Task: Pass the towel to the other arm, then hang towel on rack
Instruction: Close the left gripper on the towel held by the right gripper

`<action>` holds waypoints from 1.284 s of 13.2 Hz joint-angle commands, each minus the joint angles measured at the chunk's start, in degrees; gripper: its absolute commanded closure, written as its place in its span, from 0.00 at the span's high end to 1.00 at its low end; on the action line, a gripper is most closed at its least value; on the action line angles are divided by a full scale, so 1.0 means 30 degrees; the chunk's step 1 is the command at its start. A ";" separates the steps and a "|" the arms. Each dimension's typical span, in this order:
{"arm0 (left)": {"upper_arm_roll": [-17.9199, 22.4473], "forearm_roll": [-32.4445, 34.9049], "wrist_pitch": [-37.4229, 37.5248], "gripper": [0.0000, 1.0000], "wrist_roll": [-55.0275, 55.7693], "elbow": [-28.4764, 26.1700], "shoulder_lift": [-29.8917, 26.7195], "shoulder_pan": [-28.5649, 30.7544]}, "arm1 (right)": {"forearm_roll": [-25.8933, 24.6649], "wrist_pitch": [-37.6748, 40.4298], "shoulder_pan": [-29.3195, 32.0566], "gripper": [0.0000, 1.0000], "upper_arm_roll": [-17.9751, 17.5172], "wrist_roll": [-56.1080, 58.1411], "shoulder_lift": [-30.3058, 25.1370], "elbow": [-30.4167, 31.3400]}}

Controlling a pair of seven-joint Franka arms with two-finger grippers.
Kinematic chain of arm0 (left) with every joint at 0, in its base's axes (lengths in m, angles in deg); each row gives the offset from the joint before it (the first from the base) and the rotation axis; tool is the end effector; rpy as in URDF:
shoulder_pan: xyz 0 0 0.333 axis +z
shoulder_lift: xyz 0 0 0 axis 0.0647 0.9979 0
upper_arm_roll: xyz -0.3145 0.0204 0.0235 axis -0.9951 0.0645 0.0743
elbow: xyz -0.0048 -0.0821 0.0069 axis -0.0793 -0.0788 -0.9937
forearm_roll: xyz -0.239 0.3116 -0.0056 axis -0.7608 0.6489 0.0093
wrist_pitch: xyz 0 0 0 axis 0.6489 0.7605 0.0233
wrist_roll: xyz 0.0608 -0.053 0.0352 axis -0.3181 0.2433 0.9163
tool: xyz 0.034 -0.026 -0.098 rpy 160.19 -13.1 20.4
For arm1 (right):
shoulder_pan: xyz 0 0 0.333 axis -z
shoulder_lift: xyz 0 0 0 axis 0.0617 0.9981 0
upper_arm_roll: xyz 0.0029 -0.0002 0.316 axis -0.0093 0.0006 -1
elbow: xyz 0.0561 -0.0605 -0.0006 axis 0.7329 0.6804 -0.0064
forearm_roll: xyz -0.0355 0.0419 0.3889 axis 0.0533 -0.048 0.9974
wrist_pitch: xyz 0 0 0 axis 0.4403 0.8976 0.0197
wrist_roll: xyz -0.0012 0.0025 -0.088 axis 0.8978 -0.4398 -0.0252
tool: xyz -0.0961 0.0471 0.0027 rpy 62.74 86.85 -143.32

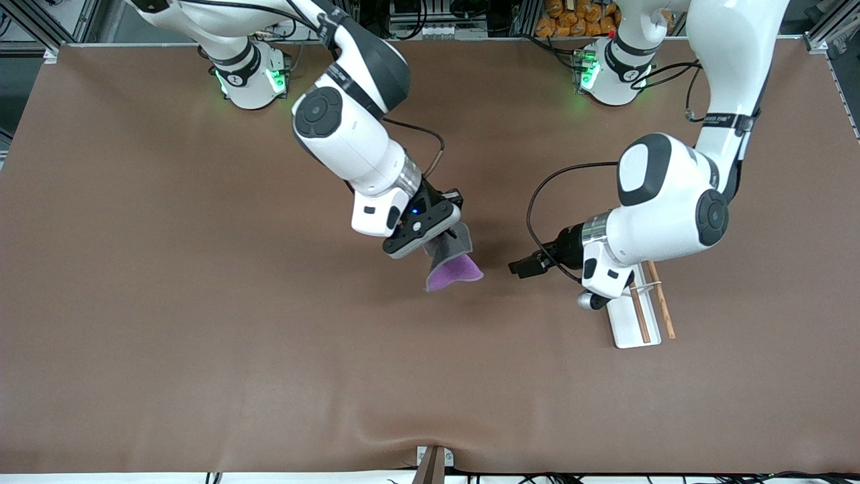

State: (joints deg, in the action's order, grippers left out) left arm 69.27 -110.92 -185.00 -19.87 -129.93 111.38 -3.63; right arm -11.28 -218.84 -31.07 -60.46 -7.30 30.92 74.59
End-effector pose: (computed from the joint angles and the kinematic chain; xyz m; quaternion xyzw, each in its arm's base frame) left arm 0.6235 -0.2689 0.3823 0.9257 0.2598 -0.1356 0.2390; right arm 0.5623 0.4869 0.4542 -0.9489 -0.2019 -0.1058 0.2182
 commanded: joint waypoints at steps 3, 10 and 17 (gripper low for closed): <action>0.0005 -0.2396 -0.1806 1.00 0.0393 0.0568 0.2080 -0.0045 | -0.0356 0.0104 -0.0608 0.00 0.0290 -0.0299 0.0650 -0.1109; 0.0006 -0.6174 -0.3071 0.90 0.0393 0.1301 0.3930 -0.0367 | -0.0385 0.0221 -0.0579 0.00 0.0320 -0.0299 0.0562 -0.1080; -0.0023 -0.8203 -0.2984 0.86 0.3088 0.1125 0.4166 -0.1480 | -0.0385 0.0221 -0.0608 0.00 0.0319 -0.0328 0.0533 -0.1080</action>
State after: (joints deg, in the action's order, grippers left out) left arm 69.01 -134.22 -193.76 -12.32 -127.24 123.45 -6.93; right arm -11.58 -218.87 -32.18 -59.93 -7.30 31.72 73.29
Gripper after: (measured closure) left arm 0.132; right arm 0.965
